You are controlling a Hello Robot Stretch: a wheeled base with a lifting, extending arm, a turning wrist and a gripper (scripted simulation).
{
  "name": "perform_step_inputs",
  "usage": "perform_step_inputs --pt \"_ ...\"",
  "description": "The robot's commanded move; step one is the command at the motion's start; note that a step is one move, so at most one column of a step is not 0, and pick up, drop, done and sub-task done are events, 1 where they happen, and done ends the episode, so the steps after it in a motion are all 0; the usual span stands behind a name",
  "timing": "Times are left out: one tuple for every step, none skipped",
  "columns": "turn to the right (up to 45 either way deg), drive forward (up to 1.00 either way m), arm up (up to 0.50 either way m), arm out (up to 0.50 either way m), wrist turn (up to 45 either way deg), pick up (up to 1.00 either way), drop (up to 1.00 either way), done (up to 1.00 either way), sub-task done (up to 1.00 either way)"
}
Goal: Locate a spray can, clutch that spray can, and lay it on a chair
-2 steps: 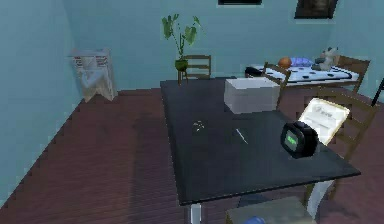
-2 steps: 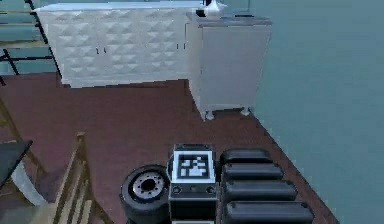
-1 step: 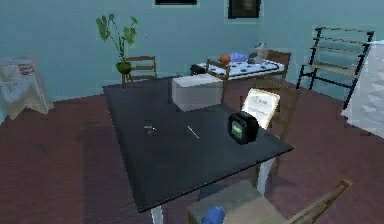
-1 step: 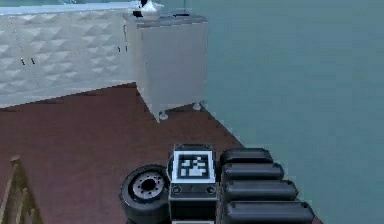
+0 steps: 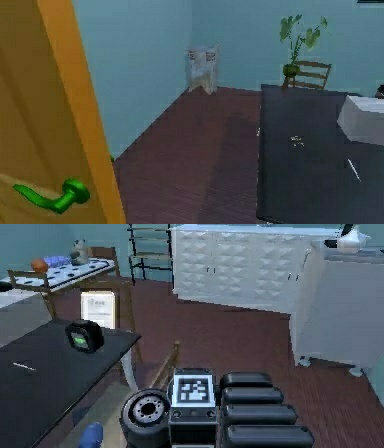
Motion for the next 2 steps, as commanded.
perform_step_inputs --pt "-42.0 0.0 0.0 0.0 0.0 0.0 0.0 0.0 0.0" --pt "0.0 0.0 0.0 0.48 0.0 0.0 0.0 0.0 0.0"
